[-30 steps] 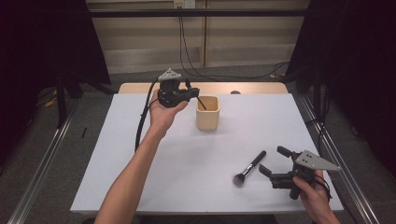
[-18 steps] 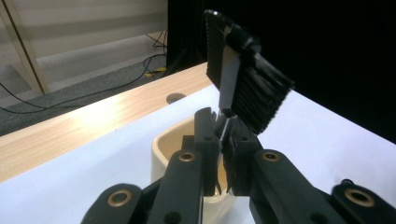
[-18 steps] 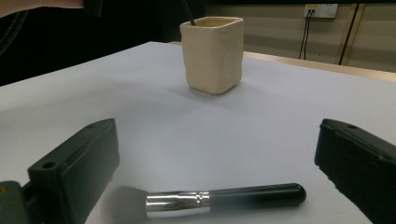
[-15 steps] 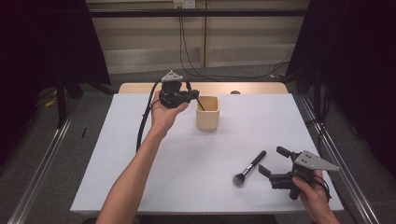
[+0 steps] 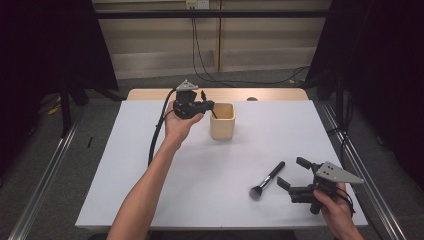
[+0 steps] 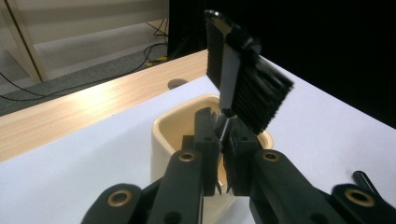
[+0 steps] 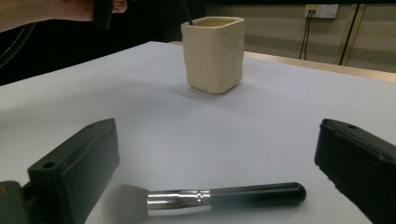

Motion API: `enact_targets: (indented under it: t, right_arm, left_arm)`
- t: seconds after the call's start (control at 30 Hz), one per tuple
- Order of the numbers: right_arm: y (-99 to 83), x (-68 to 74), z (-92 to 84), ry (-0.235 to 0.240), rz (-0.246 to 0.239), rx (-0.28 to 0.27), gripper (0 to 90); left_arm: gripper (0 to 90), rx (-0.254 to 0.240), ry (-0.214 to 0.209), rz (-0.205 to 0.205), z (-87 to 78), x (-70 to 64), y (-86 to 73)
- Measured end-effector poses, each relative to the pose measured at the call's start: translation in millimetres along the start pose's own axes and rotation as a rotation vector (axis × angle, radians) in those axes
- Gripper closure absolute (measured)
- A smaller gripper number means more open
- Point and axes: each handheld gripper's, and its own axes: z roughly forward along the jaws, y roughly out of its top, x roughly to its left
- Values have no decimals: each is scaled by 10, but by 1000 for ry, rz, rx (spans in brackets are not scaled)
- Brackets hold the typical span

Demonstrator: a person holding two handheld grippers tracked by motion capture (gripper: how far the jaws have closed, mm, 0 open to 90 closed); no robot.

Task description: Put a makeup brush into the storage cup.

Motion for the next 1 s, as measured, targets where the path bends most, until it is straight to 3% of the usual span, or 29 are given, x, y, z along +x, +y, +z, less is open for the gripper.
enact_targets:
  t: [0.67, 0.73, 0.83, 1.0]
  right_arm:
    - [-6, 3, 8, 5, -6, 7, 0]
    - [-6, 5, 8, 6, -5, 6, 0]
    - [-6, 2, 6, 9, 0, 5, 0]
    - [-7, 0, 10, 6, 0, 5, 0]
  left_arm:
    - [841, 43, -2, 18, 119, -12, -87]
    - [760, 48, 21, 0, 123, -1, -96]
    - [630, 48, 20, -30, 126, 38, -122]
    - [414, 27, 39, -24, 108, 57, -154]
